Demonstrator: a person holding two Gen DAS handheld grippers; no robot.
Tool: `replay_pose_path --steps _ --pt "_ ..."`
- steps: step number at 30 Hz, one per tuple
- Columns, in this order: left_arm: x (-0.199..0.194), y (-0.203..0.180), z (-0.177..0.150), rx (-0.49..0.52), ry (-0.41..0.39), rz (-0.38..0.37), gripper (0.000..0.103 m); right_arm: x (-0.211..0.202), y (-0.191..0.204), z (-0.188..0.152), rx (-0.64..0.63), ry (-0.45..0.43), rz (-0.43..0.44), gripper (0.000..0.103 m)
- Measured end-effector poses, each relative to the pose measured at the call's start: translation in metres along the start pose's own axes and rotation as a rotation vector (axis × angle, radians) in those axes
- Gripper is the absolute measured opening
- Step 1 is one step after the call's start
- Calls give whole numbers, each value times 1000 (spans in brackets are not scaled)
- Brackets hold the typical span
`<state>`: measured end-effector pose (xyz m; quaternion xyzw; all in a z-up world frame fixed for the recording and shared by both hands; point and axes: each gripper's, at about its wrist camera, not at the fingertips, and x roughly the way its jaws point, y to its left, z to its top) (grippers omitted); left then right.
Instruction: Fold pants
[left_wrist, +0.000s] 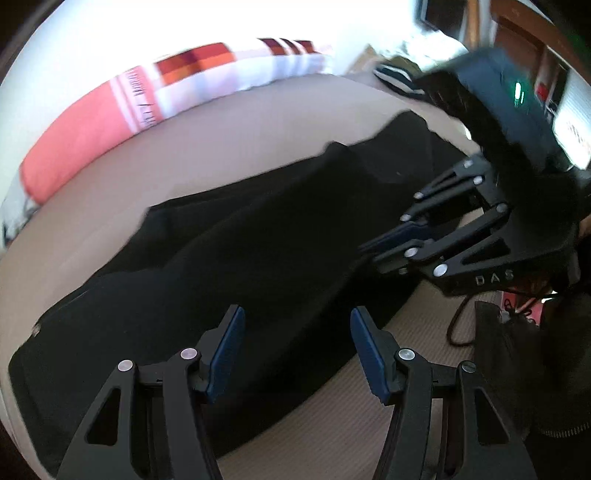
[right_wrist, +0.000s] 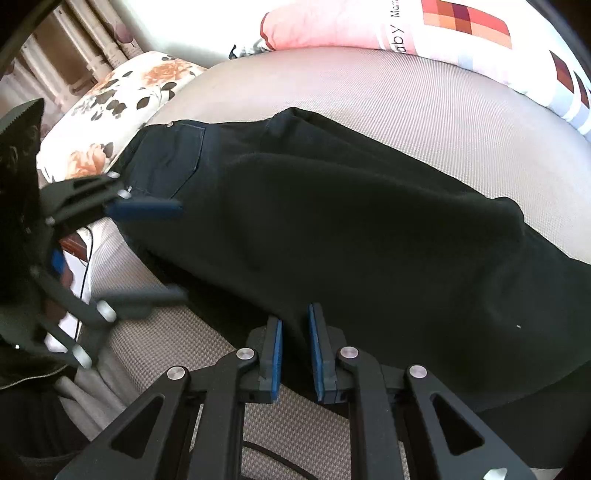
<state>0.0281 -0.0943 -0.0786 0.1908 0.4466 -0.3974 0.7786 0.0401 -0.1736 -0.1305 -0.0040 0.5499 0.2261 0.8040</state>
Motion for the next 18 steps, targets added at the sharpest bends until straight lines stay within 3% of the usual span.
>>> replay_pose_path --steps 2,5,7,13,18 --pt "15 -11 6 23 16 -1 58 0 0 1 9 -5 4 14" --pt "33 -23 11 41 45 -17 28 0 0 2 19 -9 14 15" --pt "41 -25 12 43 56 12 8 2 2 2 16 6 14 15" --pt "37 -9 8 -65 46 -14 6 -38 -26 -7 99 -89 -12 29" --pt "39 -11 6 -101 30 -13 6 -76 -118 -26 399 -189 -105 33"
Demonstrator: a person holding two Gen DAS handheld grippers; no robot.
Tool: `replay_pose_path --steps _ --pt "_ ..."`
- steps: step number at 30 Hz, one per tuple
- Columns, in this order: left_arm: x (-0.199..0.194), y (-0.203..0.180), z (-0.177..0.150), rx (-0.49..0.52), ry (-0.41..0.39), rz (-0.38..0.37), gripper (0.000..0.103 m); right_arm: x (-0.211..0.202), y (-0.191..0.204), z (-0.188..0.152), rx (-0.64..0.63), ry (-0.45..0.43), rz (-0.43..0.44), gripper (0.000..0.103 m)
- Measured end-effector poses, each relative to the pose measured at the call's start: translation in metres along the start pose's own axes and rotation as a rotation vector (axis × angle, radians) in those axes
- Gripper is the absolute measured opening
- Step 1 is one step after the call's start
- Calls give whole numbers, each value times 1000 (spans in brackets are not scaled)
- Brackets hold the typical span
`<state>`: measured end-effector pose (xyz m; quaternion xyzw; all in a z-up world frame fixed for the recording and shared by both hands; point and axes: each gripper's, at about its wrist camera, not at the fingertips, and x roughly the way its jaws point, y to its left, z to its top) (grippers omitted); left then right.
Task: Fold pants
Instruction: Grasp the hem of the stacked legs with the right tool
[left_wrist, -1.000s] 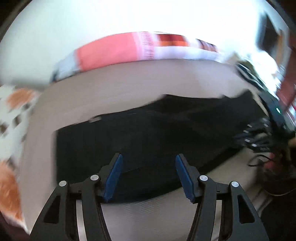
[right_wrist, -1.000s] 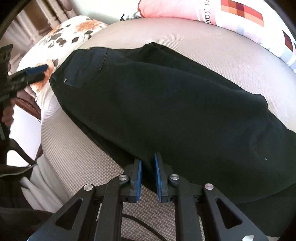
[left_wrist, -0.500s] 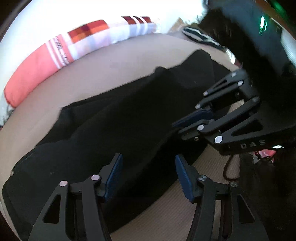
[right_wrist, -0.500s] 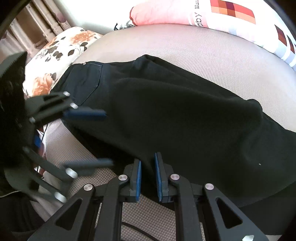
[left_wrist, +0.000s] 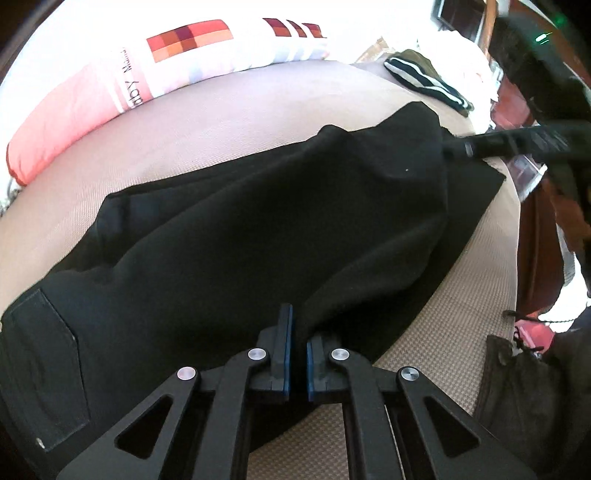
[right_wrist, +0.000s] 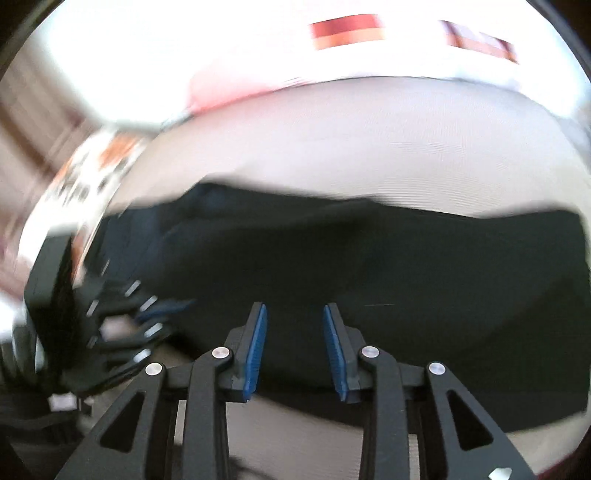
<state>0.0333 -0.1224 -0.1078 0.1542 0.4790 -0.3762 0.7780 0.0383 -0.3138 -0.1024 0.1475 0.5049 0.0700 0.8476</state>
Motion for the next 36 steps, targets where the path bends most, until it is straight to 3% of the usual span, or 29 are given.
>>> replay_pose_path --steps 3,5,8,13,14,17,25,32,36 --pt "-3 2 -4 -19 -6 -4 6 -9 -63 6 197 -46 -53 42" --pt "-5 3 -6 -24 -6 -1 6 -12 -95 7 303 -68 -114 42" --pt "-7 4 -9 -38 -7 -1 6 -7 -129 6 433 -84 -100 42" --pt "-8 7 -12 -72 -3 -11 6 5 -153 4 551 -116 -58 42" --pt "-8 7 -12 -73 -3 -11 6 4 -155 6 561 -125 -46 38" --pt "-8 7 -13 -88 -5 -12 6 -3 -149 18 570 -132 -37 10" --pt "-9 12 -14 -131 -20 -21 6 -12 -123 81 515 -132 -18 8" --pt "-10 20 -17 -195 -26 -29 6 52 -97 139 422 -76 -16 8" --pt "-8 24 -17 -227 -15 -42 6 87 -85 157 365 -17 19 21"
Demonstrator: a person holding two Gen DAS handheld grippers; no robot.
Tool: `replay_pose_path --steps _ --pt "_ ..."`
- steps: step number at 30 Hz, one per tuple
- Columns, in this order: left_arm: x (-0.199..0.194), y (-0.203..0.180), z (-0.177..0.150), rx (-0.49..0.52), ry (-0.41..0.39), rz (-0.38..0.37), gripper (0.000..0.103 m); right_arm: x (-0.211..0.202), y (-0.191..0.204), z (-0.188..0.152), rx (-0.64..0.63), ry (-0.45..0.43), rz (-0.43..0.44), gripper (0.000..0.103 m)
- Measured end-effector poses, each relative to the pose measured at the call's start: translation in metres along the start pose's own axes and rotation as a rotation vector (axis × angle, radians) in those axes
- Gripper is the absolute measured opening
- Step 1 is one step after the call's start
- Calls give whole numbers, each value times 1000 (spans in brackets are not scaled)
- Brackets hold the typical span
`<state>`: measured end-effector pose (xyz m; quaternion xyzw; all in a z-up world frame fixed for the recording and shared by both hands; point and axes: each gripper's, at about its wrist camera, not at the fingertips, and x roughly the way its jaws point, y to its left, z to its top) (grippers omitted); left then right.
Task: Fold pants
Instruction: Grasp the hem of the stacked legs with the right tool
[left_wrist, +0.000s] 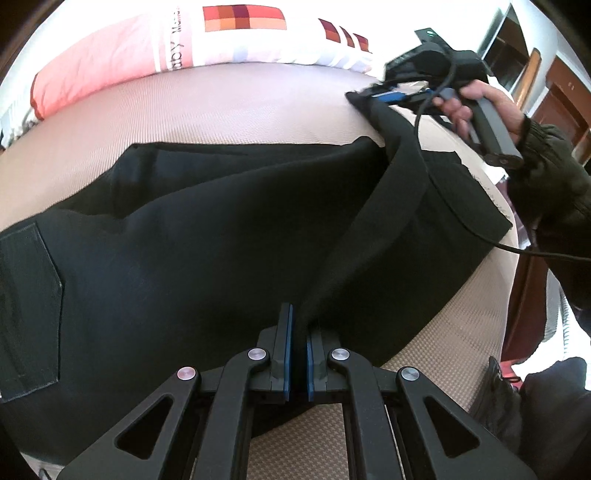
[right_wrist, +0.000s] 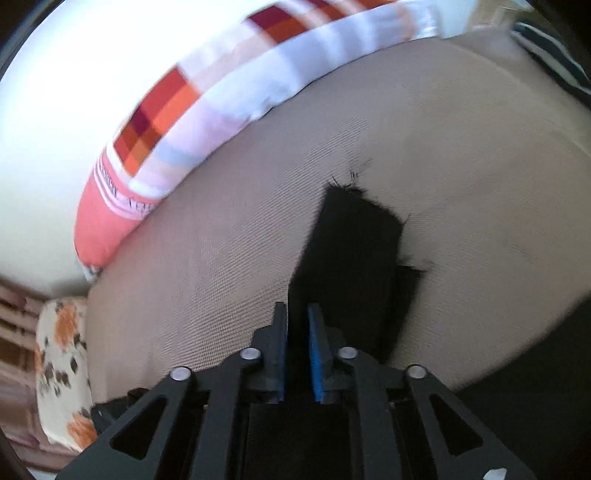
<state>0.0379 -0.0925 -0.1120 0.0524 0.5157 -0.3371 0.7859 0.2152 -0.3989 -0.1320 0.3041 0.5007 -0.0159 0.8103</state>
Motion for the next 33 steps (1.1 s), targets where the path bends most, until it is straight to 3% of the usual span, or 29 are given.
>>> replay_pose_path --steps 5,8,12,19,28,33 --pt "2 1 0 -3 4 -5 6 -19 -2 -5 -11 -26 48 23" --pt "2 5 1 -24 6 -22 6 -47 -29 -17 35 -74 63 32" --pt "5 6 2 -40 11 -29 6 -59 -65 -30 97 -61 37 32" --pt "6 5 2 -56 11 -26 6 -46 -92 -44 172 -56 70 32" --pt "7 5 3 -71 17 -14 6 -9 -102 -5 250 -87 110 31" --pt "8 4 4 -74 21 -9 6 1 -102 7 256 -95 111 9"
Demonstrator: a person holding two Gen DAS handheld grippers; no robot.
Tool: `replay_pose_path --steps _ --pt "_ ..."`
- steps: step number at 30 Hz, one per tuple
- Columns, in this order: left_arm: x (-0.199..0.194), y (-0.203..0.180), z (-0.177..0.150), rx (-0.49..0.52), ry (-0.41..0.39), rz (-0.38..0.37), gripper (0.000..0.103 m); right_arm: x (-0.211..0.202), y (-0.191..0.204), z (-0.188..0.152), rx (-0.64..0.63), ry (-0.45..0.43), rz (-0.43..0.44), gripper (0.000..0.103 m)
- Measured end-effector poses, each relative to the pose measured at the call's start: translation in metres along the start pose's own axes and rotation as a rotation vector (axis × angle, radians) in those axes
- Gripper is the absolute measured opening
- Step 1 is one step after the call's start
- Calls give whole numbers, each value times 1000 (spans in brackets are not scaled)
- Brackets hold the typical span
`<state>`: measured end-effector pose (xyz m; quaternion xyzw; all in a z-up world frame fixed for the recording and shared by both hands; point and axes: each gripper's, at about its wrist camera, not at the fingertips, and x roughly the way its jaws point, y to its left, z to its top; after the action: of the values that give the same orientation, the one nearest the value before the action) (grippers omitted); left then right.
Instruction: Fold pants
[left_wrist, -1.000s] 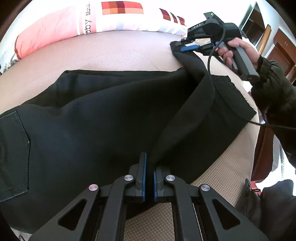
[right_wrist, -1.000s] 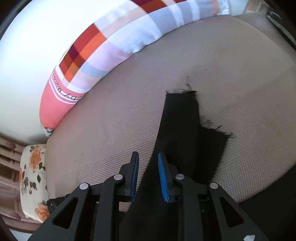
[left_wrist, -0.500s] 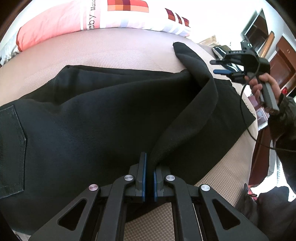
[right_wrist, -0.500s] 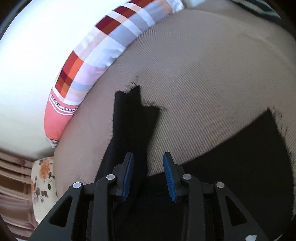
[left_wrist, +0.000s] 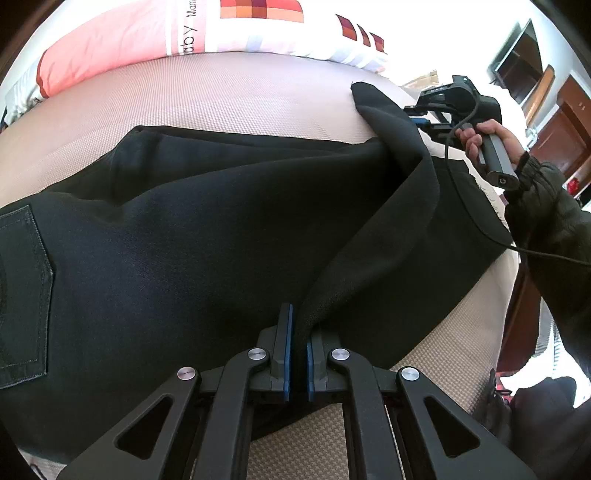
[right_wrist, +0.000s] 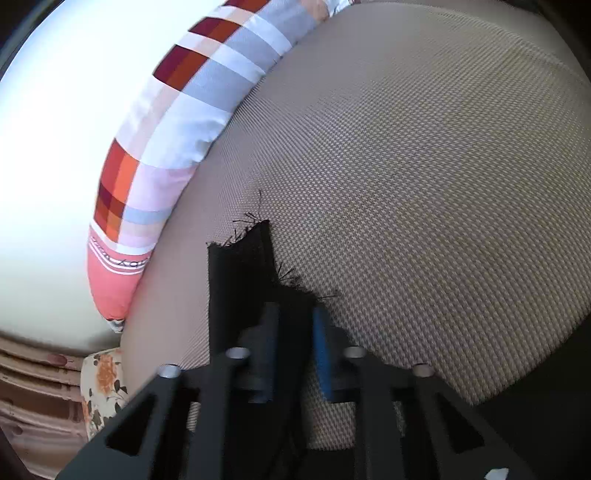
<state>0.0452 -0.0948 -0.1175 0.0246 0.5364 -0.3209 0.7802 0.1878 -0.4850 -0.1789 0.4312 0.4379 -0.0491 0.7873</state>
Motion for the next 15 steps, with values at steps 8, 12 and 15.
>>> replay_pose_path --steps 8,12,15 --pt "0 -5 1 21 -2 20 6 -88 22 -28 -167 -193 -151 4" --pt "-1 -14 0 79 -16 47 6 -159 16 -57 -194 -270 -308 3" --pt "-1 -24 0 137 -25 73 6 -193 -10 -91 -168 -291 -410 3"
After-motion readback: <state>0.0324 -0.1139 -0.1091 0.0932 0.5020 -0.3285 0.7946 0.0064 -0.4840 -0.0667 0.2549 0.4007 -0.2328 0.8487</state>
